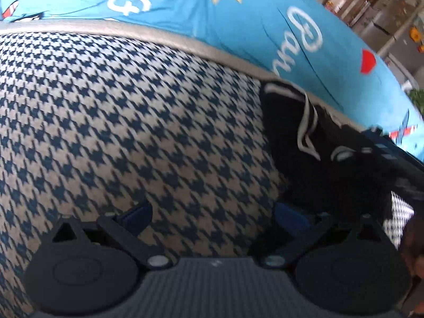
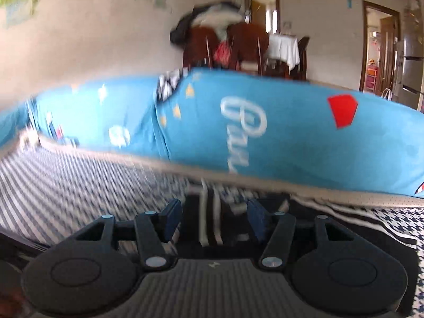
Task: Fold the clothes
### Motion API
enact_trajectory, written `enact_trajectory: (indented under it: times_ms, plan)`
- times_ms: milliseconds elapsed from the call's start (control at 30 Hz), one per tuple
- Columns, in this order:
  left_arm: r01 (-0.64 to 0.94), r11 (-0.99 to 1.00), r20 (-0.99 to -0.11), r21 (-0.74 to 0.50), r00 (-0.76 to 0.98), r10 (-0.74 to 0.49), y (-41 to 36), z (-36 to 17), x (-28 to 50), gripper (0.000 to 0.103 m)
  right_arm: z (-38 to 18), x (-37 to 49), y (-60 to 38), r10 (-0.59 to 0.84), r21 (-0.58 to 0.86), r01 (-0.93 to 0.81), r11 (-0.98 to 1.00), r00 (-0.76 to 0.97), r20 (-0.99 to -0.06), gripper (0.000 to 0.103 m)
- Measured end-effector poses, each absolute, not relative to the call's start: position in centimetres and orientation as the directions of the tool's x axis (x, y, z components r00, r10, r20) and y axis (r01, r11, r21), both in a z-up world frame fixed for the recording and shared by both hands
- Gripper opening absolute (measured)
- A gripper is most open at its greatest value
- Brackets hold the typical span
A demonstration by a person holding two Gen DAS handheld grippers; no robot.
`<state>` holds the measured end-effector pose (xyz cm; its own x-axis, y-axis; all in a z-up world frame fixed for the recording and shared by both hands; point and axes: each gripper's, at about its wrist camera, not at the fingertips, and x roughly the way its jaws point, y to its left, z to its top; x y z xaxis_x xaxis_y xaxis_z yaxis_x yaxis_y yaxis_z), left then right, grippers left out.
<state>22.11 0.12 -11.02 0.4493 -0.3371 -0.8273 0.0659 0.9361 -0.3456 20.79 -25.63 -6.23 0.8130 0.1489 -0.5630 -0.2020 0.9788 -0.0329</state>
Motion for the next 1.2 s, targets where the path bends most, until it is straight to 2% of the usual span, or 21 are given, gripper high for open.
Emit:
enact_trajectory:
  times_ms: [133, 233, 400, 533, 600, 633, 767, 867, 967, 1200]
  plan:
    - [0.098, 0.945, -0.837, -0.313, 0.442, -0.323, -0.6, -11.3, 21.5, 0.103, -8.9, 21.2, -25.6, 0.045, -0.116, -0.158, 0.981, 0.757, -0.652, 0.062]
    - [0.107, 0.948, -0.839, -0.300, 0.443, -0.316, -0.8, -11.4, 21.3, 0.103, -10.1, 21.7, -26.6, 0.054, -0.053, -0.130, 0.990, 0.704, -0.708, 0.064]
    - [0.115, 0.949, -0.841, -0.292, 0.442, -0.312, -0.9, -11.5, 21.2, 0.103, -10.4, 21.6, -28.0, 0.111, 0.036, -0.122, 0.992, 0.683, -0.722, 0.065]
    - [0.122, 0.950, -0.841, -0.287, 0.442, -0.311, -0.9, -11.7, 21.2, 0.103, -10.2, 21.1, -27.8, 0.157, 0.049, -0.176, 0.983, 0.679, -0.717, 0.073]
    - [0.126, 0.951, -0.842, -0.283, 0.443, -0.309, -0.9, -11.7, 21.1, 0.103, -10.4, 21.1, -27.6, 0.153, 0.040, -0.179, 0.983, 0.682, -0.715, 0.073]
    - [0.128, 0.951, -0.842, -0.281, 0.443, -0.308, -1.0, -11.7, 21.1, 0.103, -10.6, 21.2, -27.5, 0.148, 0.037, -0.175, 0.984, 0.685, -0.713, 0.072]
    - [0.142, 0.953, -0.841, -0.268, 0.448, -0.304, -1.1, -11.8, 20.8, 0.103, -10.9, 21.5, -27.3, 0.114, 0.029, -0.132, 0.991, 0.707, -0.698, 0.037]
    - [0.150, 0.953, -0.839, -0.264, 0.452, -0.303, -1.0, -11.8, 20.6, 0.103, -10.6, 21.6, -27.3, 0.108, 0.036, -0.115, 0.993, 0.718, -0.688, 0.025]
    - [0.141, 0.952, -0.837, -0.270, 0.454, -0.305, -0.7, -11.8, 20.3, 0.103, -10.1, 21.7, -27.6, 0.134, 0.106, -0.084, 0.991, 0.729, -0.671, 0.021]
    - [0.091, 0.957, -0.835, -0.277, 0.470, -0.287, 1.2, -11.6, 20.0, 0.103, -8.0, 22.3, -27.8, 0.333, 0.383, -0.116, 0.917, 0.751, -0.570, 0.020]
